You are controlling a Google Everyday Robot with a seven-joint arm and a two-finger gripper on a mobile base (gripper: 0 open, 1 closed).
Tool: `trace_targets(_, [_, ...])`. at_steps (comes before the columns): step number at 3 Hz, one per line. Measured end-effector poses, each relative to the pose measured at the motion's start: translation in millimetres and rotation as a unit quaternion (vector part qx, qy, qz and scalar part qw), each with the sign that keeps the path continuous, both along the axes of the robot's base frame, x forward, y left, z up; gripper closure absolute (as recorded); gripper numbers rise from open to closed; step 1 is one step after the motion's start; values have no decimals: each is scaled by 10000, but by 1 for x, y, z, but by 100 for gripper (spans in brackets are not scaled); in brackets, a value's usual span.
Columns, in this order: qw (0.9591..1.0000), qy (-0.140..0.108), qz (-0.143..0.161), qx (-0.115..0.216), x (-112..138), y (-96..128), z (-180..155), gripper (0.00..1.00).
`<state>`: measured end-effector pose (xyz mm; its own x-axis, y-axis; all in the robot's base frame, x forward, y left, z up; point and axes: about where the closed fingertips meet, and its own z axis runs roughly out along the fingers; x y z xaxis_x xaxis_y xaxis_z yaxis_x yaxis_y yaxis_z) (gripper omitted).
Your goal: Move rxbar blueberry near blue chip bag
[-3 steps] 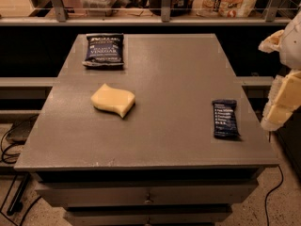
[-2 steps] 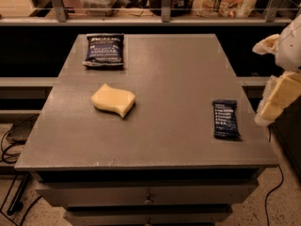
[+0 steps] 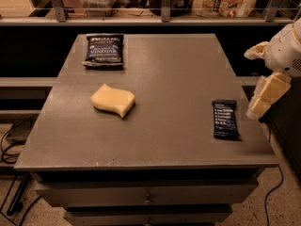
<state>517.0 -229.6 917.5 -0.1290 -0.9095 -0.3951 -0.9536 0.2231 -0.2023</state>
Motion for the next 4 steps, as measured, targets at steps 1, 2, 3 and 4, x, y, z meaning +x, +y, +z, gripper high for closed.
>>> trace_targets(1, [9979,369,-180,501,-3,-5,-30,0])
trace_targets(2, [9941,695,-247,800,-6,0,-52,0])
trace_targets(3, [9896,940,-263,1057,-6,19,-72,0])
trace_targets(4, [9886,960,-264,1125,-6,32,-78,0])
